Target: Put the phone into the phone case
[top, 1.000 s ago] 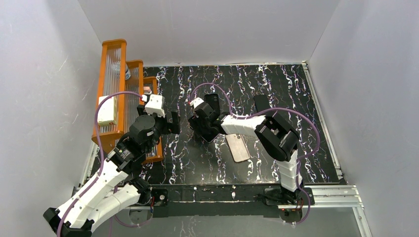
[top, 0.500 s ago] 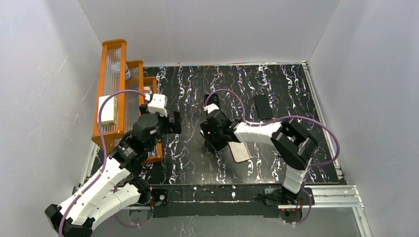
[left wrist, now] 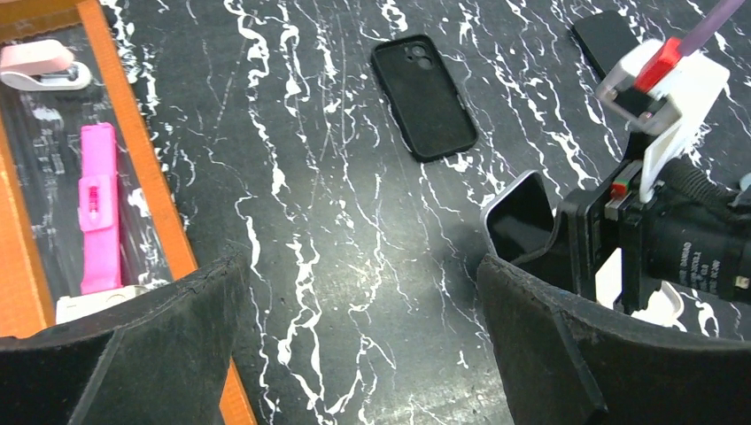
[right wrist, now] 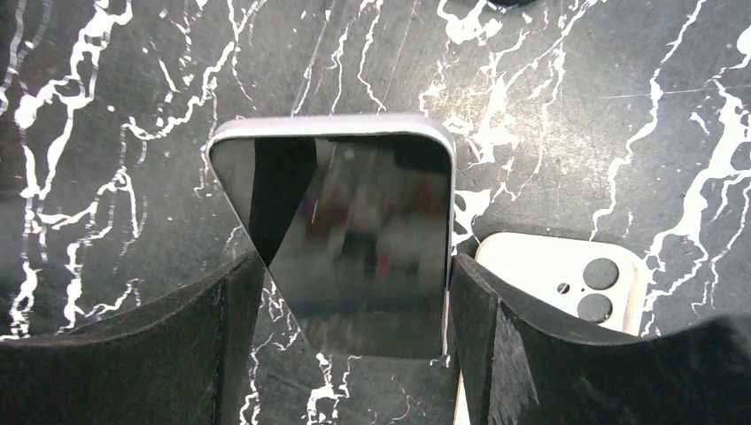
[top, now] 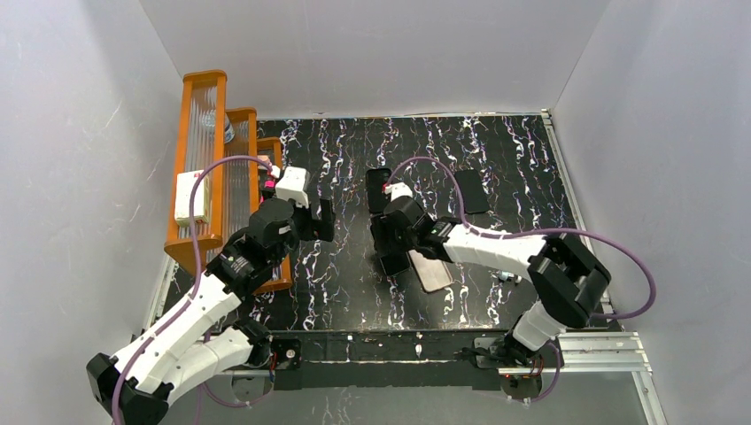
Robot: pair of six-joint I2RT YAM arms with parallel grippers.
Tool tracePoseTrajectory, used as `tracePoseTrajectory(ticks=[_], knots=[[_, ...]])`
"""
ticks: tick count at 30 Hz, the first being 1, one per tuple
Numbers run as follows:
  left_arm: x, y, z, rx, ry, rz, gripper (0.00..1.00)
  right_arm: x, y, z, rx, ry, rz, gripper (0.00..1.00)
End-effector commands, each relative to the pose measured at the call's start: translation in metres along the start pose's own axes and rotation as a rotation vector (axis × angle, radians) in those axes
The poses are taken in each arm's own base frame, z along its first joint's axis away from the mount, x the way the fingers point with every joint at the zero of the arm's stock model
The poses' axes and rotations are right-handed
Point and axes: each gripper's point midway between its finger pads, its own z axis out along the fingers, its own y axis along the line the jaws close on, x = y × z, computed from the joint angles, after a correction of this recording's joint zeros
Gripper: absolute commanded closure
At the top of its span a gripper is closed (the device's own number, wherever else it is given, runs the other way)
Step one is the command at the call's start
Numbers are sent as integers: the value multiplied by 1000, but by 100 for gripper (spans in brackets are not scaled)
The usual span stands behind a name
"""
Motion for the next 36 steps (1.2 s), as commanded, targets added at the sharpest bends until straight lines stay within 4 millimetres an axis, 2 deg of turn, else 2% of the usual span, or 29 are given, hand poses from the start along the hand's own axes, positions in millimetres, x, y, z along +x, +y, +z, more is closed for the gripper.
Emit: tracePoseTrajectory(ticks=[1,8,14,15,19,22,26,32,36], knots=[[-11,-17,-1,81,-6,-30,2,-26,3,-23,-6,-95,56,49],[-2,-18,2,81,18,-40,2,-29,-7,-40,12,-130,68,50],[4,-16,3,67,36,-70,2,-22,-11,-31,15,-127,48,50],[7,-15,4,53,49,-82,2,-21,-10,-29,11,-125,50,49],[9,-5,2,-19,70,-126,4,-20,-7,-15,25,-92,82,30],[-6,6,-9,-45,-11,-129,2,-24,0,-5,38,-55,107,18],[-22,18,-24,-72,-91,-108,2,-19,1,8,82,-11,130,3],[-17,28,-29,-103,-114,-103,2,-10,2,24,145,21,110,1],[-16,29,-29,-106,-121,-103,2,-4,7,34,156,41,86,5]])
